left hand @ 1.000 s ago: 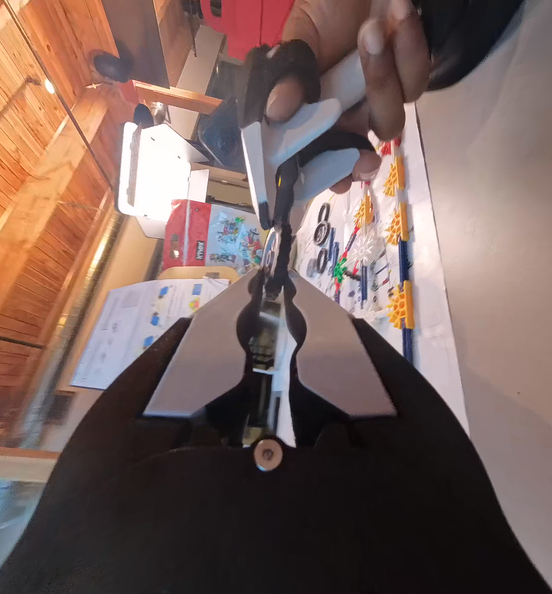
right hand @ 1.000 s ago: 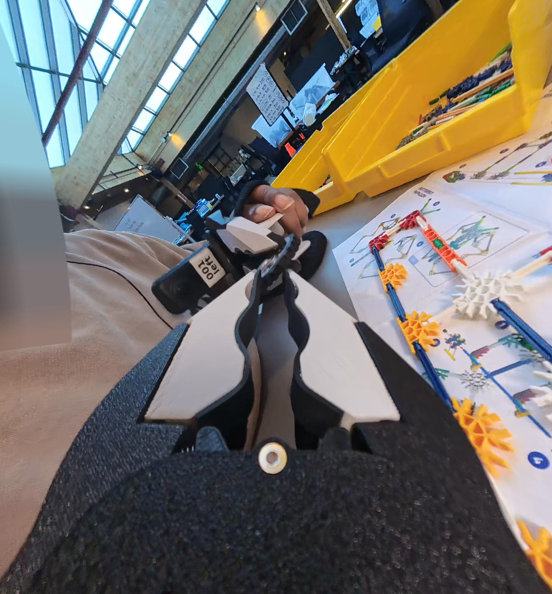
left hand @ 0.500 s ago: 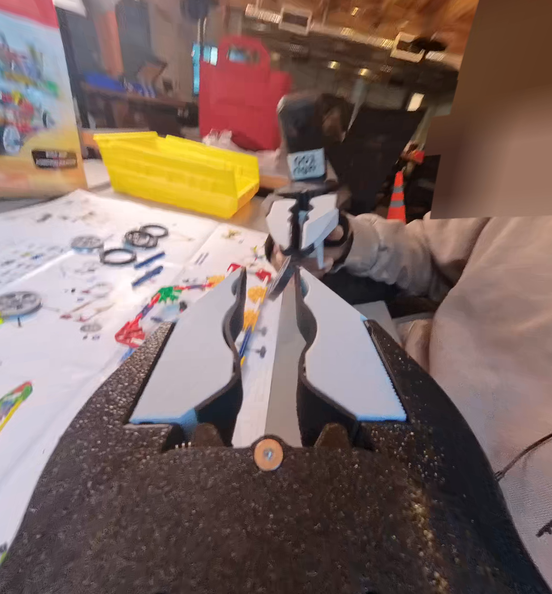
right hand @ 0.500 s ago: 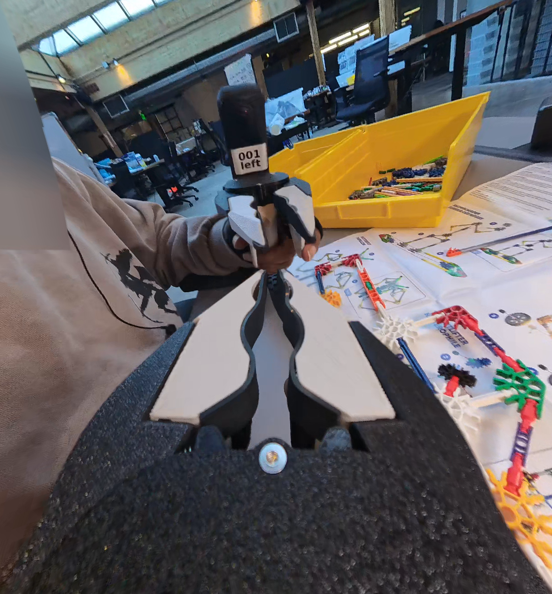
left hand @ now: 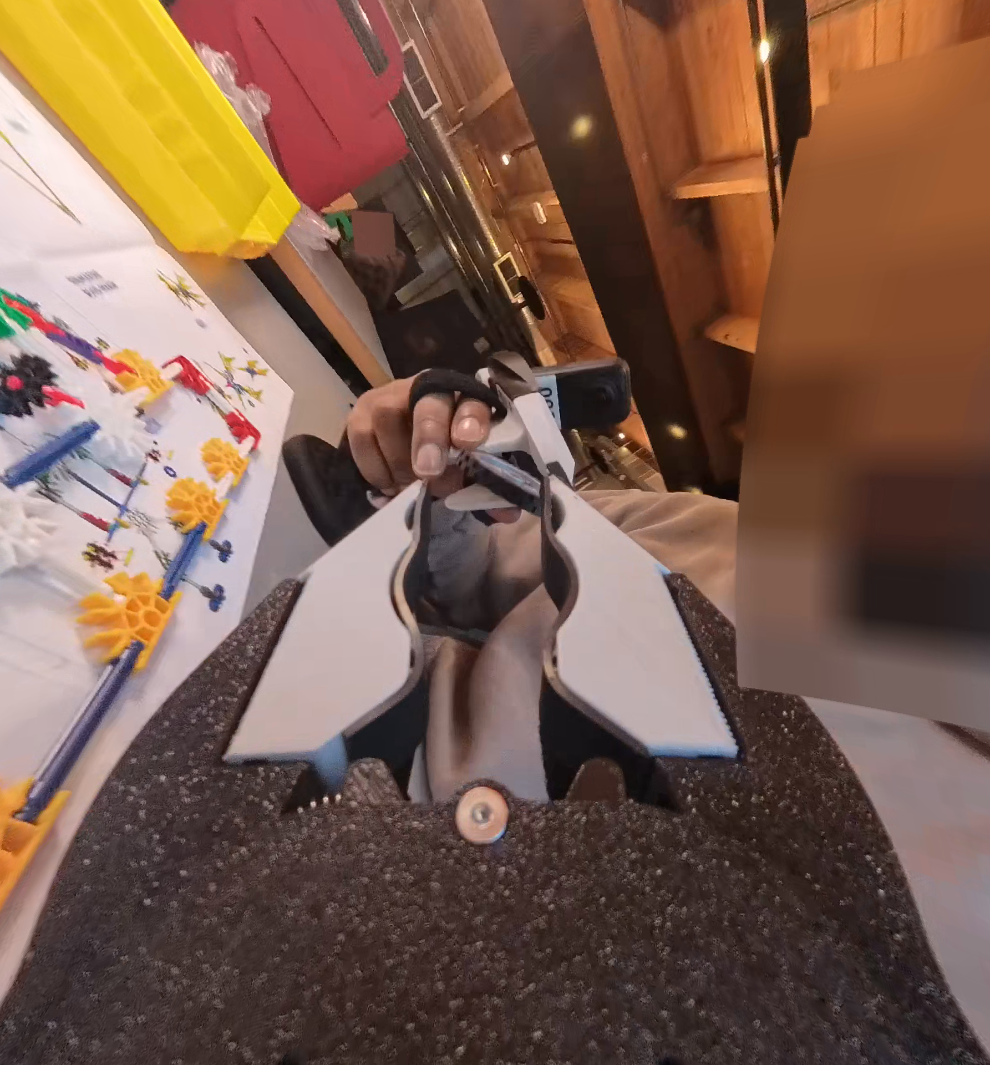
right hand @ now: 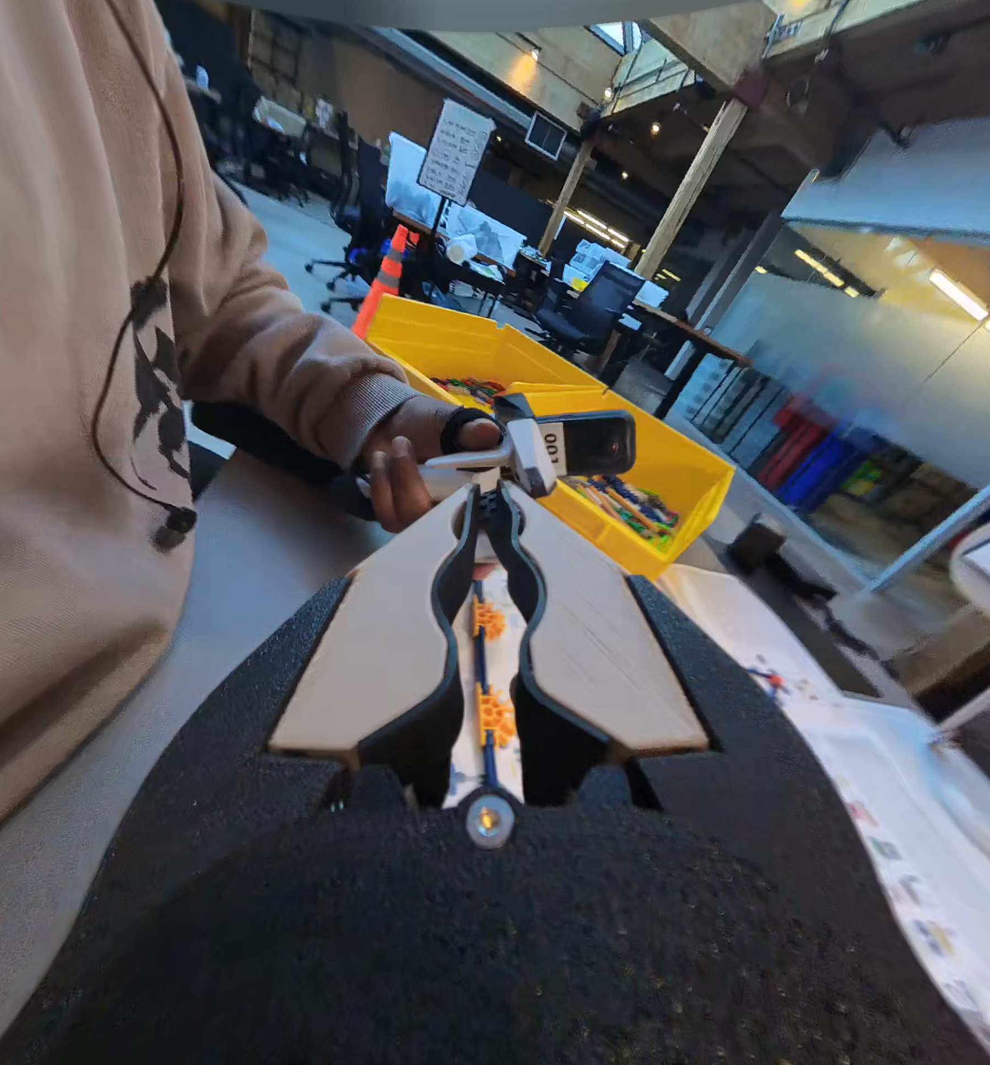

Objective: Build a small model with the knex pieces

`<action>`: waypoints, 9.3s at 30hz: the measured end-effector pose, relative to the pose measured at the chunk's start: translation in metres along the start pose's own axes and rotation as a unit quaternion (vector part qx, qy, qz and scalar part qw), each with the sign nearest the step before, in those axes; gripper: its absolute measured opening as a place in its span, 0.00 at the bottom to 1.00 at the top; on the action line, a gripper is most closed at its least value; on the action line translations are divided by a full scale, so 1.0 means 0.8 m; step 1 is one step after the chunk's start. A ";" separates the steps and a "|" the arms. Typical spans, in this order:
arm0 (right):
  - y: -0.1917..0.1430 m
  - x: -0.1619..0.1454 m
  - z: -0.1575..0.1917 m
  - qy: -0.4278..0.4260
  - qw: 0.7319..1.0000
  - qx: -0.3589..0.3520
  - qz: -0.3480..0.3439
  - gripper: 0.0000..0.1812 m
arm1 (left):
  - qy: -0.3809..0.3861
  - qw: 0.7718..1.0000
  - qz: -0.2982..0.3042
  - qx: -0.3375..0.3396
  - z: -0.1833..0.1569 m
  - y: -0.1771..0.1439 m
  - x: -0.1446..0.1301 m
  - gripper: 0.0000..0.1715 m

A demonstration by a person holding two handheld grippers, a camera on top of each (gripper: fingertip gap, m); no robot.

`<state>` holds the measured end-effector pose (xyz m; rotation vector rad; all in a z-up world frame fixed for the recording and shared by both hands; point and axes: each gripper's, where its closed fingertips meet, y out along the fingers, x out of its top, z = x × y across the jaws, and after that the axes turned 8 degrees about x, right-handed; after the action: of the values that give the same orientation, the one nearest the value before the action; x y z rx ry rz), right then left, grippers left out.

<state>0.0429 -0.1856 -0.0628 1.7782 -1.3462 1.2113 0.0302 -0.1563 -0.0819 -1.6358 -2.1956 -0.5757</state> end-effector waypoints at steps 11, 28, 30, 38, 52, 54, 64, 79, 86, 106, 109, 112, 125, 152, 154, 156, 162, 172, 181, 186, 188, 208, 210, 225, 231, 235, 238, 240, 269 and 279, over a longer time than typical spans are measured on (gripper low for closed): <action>0.012 -0.031 0.005 -0.116 0.988 -0.039 0.093 0.00 | 0.067 0.997 -0.004 0.039 0.007 0.004 -0.004 0.02; -0.003 -0.028 -0.031 0.288 0.956 -0.008 -0.064 0.03 | 0.372 0.919 -0.080 0.106 -0.027 -0.003 0.010 0.02; -0.003 -0.027 -0.028 0.268 0.962 -0.008 -0.057 0.03 | 0.391 0.911 -0.070 0.107 -0.028 -0.003 0.007 0.02; -0.006 -0.020 -0.018 0.091 0.995 -0.038 -0.007 0.03 | 0.536 0.826 -0.004 0.172 -0.013 -0.001 -0.014 0.04; 0.002 -0.031 -0.001 0.033 0.999 -0.025 0.035 0.03 | 0.645 0.736 0.047 0.201 0.004 0.001 -0.033 0.02; 0.002 -0.031 0.002 0.048 0.998 -0.013 0.028 0.03 | 0.640 0.742 0.051 0.193 0.003 0.002 -0.036 0.02; 0.001 -0.025 0.010 0.081 0.997 0.011 0.007 0.03 | 0.647 0.740 0.048 0.179 -0.002 0.006 -0.042 0.02; 0.005 -0.020 0.004 -0.089 0.992 -0.068 0.064 0.04 | 0.781 0.570 0.028 0.252 -0.006 0.006 -0.028 0.02; 0.006 -0.017 0.015 -0.054 0.997 0.000 0.056 0.02 | 0.767 0.602 0.052 0.215 -0.009 0.005 -0.039 0.02; 0.011 -0.001 0.013 0.062 0.996 0.058 0.003 0.07 | 0.710 0.684 0.049 0.161 -0.027 0.000 -0.044 0.02; 0.007 0.001 0.006 -0.012 0.999 -0.018 0.031 0.08 | 0.732 0.655 0.039 0.184 -0.027 0.000 -0.038 0.02; 0.007 0.004 0.003 -0.064 0.994 -0.067 0.054 0.05 | 0.746 0.635 0.030 0.199 -0.028 -0.001 -0.032 0.02; 0.024 0.011 0.017 -0.083 0.994 -0.035 0.062 0.01 | 0.777 0.587 0.054 0.221 -0.028 0.002 -0.038 0.02; 0.020 -0.034 0.011 0.291 0.947 0.134 0.011 0.31 | 0.897 0.343 0.059 0.272 -0.009 0.008 -0.032 0.02; 0.021 -0.029 0.017 0.305 0.938 0.162 -0.007 0.28 | 0.900 0.343 0.060 0.264 -0.009 0.013 -0.037 0.02; 0.022 -0.028 0.019 0.307 0.936 0.173 -0.012 0.25 | 0.902 0.344 0.060 0.256 -0.011 0.016 -0.042 0.02; 0.014 -0.029 0.001 0.215 0.970 0.113 -0.006 0.25 | 0.824 0.507 0.034 0.251 -0.013 0.002 -0.029 0.13; 0.013 -0.035 -0.040 -0.072 0.987 -0.098 0.101 0.25 | 0.166 0.984 -0.023 0.055 -0.011 0.003 0.010 0.17; 0.006 -0.049 -0.016 -0.030 0.992 0.035 0.115 0.25 | 0.115 0.990 0.069 0.052 0.009 0.003 -0.018 0.02; 0.009 -0.048 -0.003 -0.063 0.982 0.110 0.139 0.24 | 0.078 0.991 0.106 0.020 0.004 0.008 -0.034 0.02; 0.011 -0.049 0.001 -0.066 0.980 0.125 0.140 0.24 | 0.073 0.991 0.110 0.020 0.004 0.007 -0.037 0.01; 0.019 -0.068 0.006 0.173 0.975 0.110 0.082 0.08 | 0.314 0.920 0.135 0.193 0.036 0.002 -0.041 0.02; 0.019 -0.062 0.002 0.109 0.984 0.096 0.107 0.10 | 0.280 0.936 0.129 0.168 0.030 0.002 -0.038 0.03; 0.013 -0.057 0.018 -0.021 0.982 0.140 0.123 0.26 | 0.041 0.988 0.144 0.031 0.012 0.009 -0.054 0.02; 0.013 -0.064 0.029 0.017 0.974 0.183 0.133 0.24 | 0.045 0.984 0.165 0.041 0.017 0.011 -0.065 0.02; 0.014 -0.068 0.029 0.063 0.974 0.182 0.117 0.23 | 0.059 0.982 0.167 0.060 0.023 0.011 -0.067 0.02; 0.017 -0.071 0.030 0.093 0.973 0.183 0.104 0.23 | 0.078 0.980 0.169 0.074 0.026 0.011 -0.069 0.03; 0.019 -0.070 0.031 0.108 0.972 0.185 0.095 0.23 | 0.085 0.979 0.169 0.077 0.026 0.012 -0.070 0.04; 0.024 -0.058 -0.007 0.372 0.920 0.124 -0.003 0.02 | 0.322 0.934 0.058 0.140 0.007 -0.009 -0.021 0.02; 0.029 -0.091 -0.016 0.429 0.902 0.033 0.033 0.00 | 0.505 0.813 0.098 0.271 0.039 -0.015 -0.021 0.02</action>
<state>0.0116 -0.1518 -0.1256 0.9927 -0.8323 1.7928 0.0226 -0.1574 -0.1185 -0.8796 -1.2019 -0.5112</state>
